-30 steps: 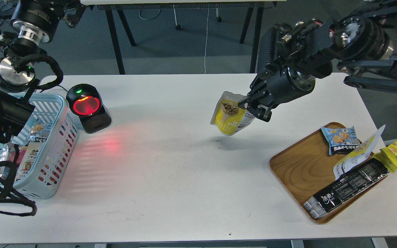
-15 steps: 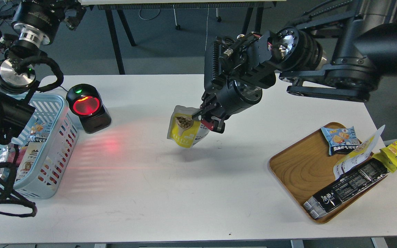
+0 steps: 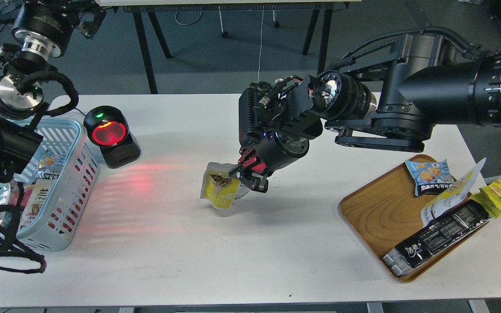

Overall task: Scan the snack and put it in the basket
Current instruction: 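Lift the snack bag and carry it to the table center, then release the snack bag on the table and withdraw the right gripper, then reach the left gripper to the snack bag and grasp it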

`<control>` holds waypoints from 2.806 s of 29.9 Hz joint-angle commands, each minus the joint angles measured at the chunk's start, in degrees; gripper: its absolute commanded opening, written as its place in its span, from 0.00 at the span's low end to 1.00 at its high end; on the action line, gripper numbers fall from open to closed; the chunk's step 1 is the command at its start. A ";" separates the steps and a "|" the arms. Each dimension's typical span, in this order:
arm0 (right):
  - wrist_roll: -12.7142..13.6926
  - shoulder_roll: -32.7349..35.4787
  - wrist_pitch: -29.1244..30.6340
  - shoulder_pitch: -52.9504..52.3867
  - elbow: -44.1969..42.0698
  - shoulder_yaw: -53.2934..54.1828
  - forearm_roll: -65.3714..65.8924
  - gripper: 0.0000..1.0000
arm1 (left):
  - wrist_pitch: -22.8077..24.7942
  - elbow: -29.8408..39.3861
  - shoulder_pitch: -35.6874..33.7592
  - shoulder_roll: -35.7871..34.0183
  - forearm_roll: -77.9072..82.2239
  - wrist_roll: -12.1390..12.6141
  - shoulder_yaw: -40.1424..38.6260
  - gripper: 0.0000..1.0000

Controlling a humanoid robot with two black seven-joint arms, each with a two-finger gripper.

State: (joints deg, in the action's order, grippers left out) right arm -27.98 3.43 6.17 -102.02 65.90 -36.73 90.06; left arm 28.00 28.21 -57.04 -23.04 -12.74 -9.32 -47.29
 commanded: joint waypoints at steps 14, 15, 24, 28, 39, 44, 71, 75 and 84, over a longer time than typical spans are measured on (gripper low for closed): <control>-0.02 -3.07 0.07 2.17 -3.41 -1.32 2.13 0.07 | 0.00 -0.87 -0.08 0.18 -0.09 -0.08 0.00 1.00; -0.02 -3.07 0.07 2.17 -3.41 -1.32 2.13 0.10 | 0.00 -0.87 -0.09 0.18 -0.09 0.01 0.00 1.00; -0.02 -1.06 0.51 -0.55 -0.95 1.92 1.08 0.49 | 0.00 -0.87 -0.09 -0.08 -0.09 0.01 0.00 1.00; -0.02 4.03 0.77 -1.87 -0.07 6.74 0.99 0.57 | 0.00 -0.87 -0.44 -0.17 -0.09 0.09 0.00 1.00; -0.02 27.58 5.96 0.58 11.62 17.92 -15.87 0.96 | 0.00 0.88 -1.84 -3.15 4.91 0.71 2.28 1.00; -0.02 38.48 5.87 10.15 10.05 24.33 -29.31 0.96 | 0.00 6.75 -4.56 -6.58 16.41 0.62 3.87 1.00; -0.02 20.84 21.83 39.34 -47.88 55.18 -106.59 0.98 | 0.00 67.59 2.46 -16.34 115.81 -3.33 14.49 0.95; -0.02 18.73 21.83 41.20 -47.53 56.60 -106.41 0.98 | 0.00 67.51 3.25 -14.41 124.52 -4.12 19.33 0.91; 0.74 18.28 21.78 41.20 -47.44 56.68 -106.33 0.98 | -2.42 64.00 6.07 -13.09 137.74 -4.48 30.05 0.83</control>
State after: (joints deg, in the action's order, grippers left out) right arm -27.33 21.73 28.01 -60.83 18.39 20.10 -16.36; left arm 26.74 93.97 -51.29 -36.19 124.60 -13.82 -19.21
